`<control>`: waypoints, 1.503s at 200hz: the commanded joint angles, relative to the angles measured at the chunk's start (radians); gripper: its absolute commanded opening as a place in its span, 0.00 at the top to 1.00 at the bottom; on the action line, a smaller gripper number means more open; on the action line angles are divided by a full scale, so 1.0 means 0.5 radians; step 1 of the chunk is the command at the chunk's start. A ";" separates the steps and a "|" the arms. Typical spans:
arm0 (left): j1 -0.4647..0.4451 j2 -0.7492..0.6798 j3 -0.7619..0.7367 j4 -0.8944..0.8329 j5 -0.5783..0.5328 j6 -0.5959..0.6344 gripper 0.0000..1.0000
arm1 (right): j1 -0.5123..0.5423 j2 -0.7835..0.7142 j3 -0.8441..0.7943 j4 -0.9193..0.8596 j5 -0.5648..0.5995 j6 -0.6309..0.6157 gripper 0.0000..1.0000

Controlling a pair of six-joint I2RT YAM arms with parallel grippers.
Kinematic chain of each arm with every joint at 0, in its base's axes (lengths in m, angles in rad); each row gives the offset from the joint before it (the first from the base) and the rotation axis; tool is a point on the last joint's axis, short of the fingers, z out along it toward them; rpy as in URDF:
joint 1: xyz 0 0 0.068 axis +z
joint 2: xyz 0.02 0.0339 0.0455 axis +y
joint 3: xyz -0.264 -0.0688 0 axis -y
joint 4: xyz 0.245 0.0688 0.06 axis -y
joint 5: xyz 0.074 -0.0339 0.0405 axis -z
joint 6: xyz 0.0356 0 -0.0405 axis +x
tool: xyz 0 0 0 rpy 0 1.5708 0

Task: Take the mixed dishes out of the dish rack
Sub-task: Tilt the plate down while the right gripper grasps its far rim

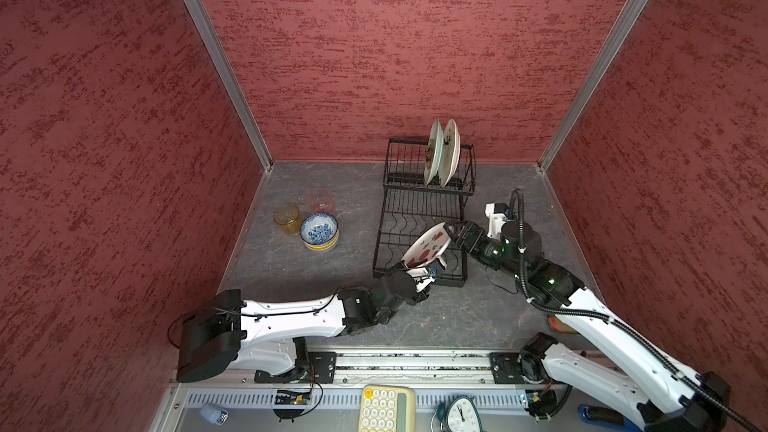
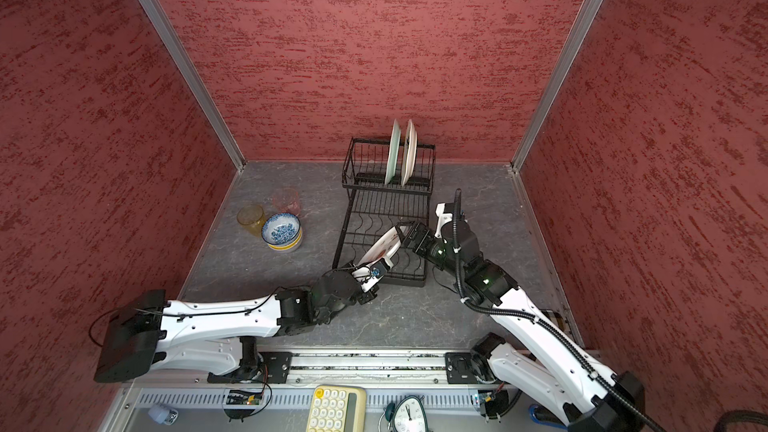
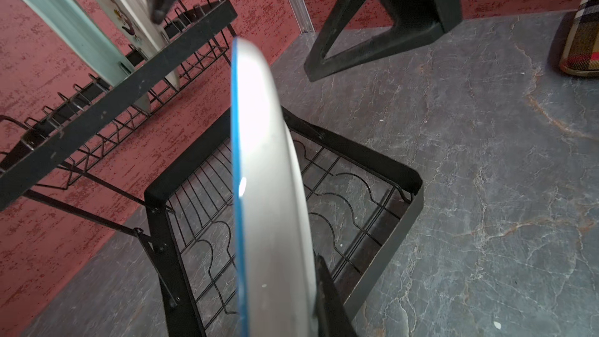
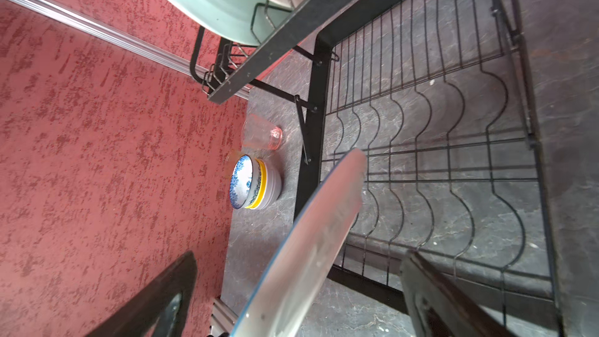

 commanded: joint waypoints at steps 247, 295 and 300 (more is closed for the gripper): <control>-0.101 0.221 0.097 0.840 -0.253 0.528 1.00 | -0.238 0.091 -0.109 0.340 -0.497 0.147 0.62; -0.153 0.322 0.108 0.961 -0.333 0.649 1.00 | -0.256 0.088 -0.109 0.341 -0.496 0.134 0.79; -0.153 0.327 0.110 0.973 -0.340 0.650 1.00 | -0.257 0.087 -0.109 0.338 -0.495 0.133 0.83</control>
